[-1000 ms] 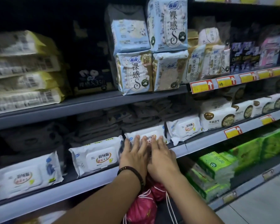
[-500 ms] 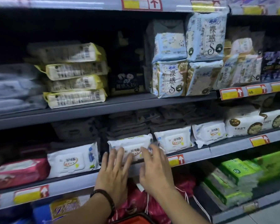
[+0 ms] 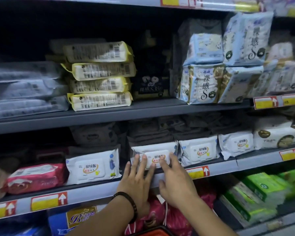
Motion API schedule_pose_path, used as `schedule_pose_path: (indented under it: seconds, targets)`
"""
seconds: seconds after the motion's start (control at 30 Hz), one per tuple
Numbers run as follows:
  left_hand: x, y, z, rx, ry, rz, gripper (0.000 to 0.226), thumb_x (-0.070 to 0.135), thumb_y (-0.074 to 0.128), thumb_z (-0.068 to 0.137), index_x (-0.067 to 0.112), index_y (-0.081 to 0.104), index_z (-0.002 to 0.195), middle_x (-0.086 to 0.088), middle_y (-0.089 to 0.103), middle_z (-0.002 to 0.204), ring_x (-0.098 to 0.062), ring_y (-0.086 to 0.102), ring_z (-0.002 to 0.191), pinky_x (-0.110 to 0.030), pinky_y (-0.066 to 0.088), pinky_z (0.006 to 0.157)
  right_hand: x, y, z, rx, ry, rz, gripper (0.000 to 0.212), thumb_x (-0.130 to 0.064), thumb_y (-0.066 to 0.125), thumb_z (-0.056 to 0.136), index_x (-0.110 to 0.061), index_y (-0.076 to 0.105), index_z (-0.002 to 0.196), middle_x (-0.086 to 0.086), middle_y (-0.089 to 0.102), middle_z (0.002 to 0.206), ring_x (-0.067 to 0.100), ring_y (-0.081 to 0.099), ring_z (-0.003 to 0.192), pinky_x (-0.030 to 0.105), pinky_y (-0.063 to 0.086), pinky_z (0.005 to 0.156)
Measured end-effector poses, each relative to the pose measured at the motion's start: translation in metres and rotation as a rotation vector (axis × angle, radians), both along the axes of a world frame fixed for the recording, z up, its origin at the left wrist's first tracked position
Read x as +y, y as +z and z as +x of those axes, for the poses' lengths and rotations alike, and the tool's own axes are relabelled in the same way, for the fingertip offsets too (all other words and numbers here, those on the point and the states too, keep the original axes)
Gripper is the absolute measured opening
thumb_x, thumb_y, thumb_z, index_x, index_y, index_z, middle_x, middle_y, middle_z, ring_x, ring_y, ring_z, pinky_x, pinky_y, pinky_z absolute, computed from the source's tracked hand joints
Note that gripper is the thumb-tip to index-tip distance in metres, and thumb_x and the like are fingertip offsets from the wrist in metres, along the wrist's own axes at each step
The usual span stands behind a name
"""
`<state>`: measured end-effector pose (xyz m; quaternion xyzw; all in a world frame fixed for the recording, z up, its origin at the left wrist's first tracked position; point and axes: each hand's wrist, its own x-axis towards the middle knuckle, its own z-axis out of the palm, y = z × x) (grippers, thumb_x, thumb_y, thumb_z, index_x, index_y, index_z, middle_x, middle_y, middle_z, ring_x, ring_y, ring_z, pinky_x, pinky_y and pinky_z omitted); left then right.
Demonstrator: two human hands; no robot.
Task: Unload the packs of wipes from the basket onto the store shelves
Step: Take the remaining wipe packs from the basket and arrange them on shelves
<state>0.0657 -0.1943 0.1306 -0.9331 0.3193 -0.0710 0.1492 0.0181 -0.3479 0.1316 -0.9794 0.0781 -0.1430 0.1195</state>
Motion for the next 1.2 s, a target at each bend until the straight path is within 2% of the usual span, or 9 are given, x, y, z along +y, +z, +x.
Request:
schedule_pose_path:
  seconds: [0.2, 0.3, 0.47, 0.6, 0.7, 0.8, 0.97, 1.07, 1.2]
  targets:
    - [0.039, 0.028, -0.007, 0.142, -0.146, -0.199, 0.092, 0.045, 0.058, 0.09, 0.028, 0.011, 0.167, -0.005, -0.011, 0.176, -0.027, -0.012, 0.163, -0.05, 0.003, 0.132, 0.013, 0.018, -0.007, 0.123, -0.009, 0.218, 0.087, -0.04, 0.064, 0.099, -0.022, 0.016, 0.169, 0.009, -0.007, 0.177, 0.025, 0.006, 0.164, 0.033, 0.016, 0.131]
    - [0.085, 0.034, -0.021, 0.133, -0.128, -0.411, 0.079, 0.048, 0.057, 0.089, 0.035, 0.027, 0.161, 0.0, 0.012, 0.171, -0.024, 0.01, 0.16, -0.042, 0.021, 0.129, 0.038, 0.016, -0.02, 0.049, -0.05, 0.308, 0.076, -0.038, 0.066, 0.097, -0.021, 0.033, 0.164, 0.013, 0.023, 0.171, 0.029, 0.023, 0.16, 0.034, 0.024, 0.129]
    - [0.161, 0.014, -0.029, 0.196, 0.132, -0.878, 0.074, 0.039, 0.065, 0.092, 0.03, 0.032, 0.158, 0.009, 0.02, 0.158, -0.018, 0.022, 0.151, -0.034, 0.033, 0.124, 0.099, 0.003, -0.032, -0.07, -0.047, 0.608, 0.041, -0.028, 0.077, 0.089, -0.024, 0.067, 0.129, 0.0, 0.067, 0.122, 0.016, 0.068, 0.106, 0.028, 0.05, 0.097]
    - [0.184, 0.004, -0.016, 0.36, 0.327, -1.29, 0.086, 0.028, 0.077, 0.092, 0.023, 0.026, 0.161, 0.004, 0.026, 0.158, -0.02, 0.043, 0.143, -0.041, 0.041, 0.12, 0.139, 0.003, -0.014, -0.068, 0.062, 0.86, 0.042, -0.015, 0.074, 0.092, -0.033, 0.061, 0.128, -0.008, 0.072, 0.088, -0.003, 0.055, 0.052, 0.015, 0.041, 0.058]
    - [0.185, 0.0, 0.007, 0.46, 0.342, -1.358, 0.098, 0.039, 0.083, 0.085, 0.037, 0.022, 0.162, 0.008, 0.034, 0.163, -0.017, 0.04, 0.149, -0.047, 0.04, 0.122, 0.156, 0.005, -0.002, -0.05, 0.107, 0.906, 0.057, -0.016, 0.072, 0.095, -0.034, 0.051, 0.145, -0.007, 0.063, 0.068, 0.0, 0.052, 0.043, 0.012, 0.037, 0.049]
    - [0.182, -0.004, 0.026, 0.567, 0.35, -1.499, 0.069, 0.043, 0.083, 0.078, 0.065, 0.036, 0.124, 0.012, 0.059, 0.141, -0.008, 0.062, 0.126, -0.037, 0.054, 0.106, 0.165, 0.003, 0.008, -0.036, 0.139, 0.929, 0.068, -0.012, 0.069, 0.096, -0.032, 0.043, 0.156, -0.008, 0.056, 0.078, 0.0, 0.049, 0.04, 0.01, 0.035, 0.046]
    - [0.18, -0.002, 0.046, 0.637, 0.303, -1.61, 0.109, 0.052, 0.084, 0.06, 0.05, 0.013, 0.144, -0.001, 0.051, 0.15, -0.019, 0.059, 0.132, -0.047, 0.048, 0.115, 0.178, -0.003, 0.026, -0.009, 0.174, 0.936, 0.083, -0.023, 0.077, 0.09, -0.036, 0.035, 0.161, 0.014, 0.061, 0.143, -0.001, 0.071, 0.081, 0.01, 0.05, 0.076]
    - [0.181, 0.0, 0.053, 0.639, 0.299, -1.641, 0.108, 0.044, 0.085, 0.059, 0.048, 0.014, 0.14, -0.001, 0.055, 0.145, -0.019, 0.063, 0.127, -0.049, 0.052, 0.11, 0.183, -0.011, 0.033, -0.014, 0.222, 0.932, 0.1, -0.038, 0.08, 0.079, -0.04, 0.027, 0.164, -0.007, 0.031, 0.17, 0.007, 0.074, 0.11, 0.028, 0.058, 0.101]
    - [0.182, -0.004, 0.059, 0.696, 0.287, -1.654, 0.098, 0.044, 0.084, 0.058, 0.049, 0.02, 0.131, -0.002, 0.064, 0.136, -0.024, 0.069, 0.118, -0.058, 0.056, 0.103, 0.181, -0.029, 0.042, -0.055, 0.265, 0.937, 0.107, -0.058, 0.077, 0.065, -0.061, 0.022, 0.156, -0.025, 0.019, 0.171, 0.024, 0.057, 0.14, 0.047, 0.051, 0.114]
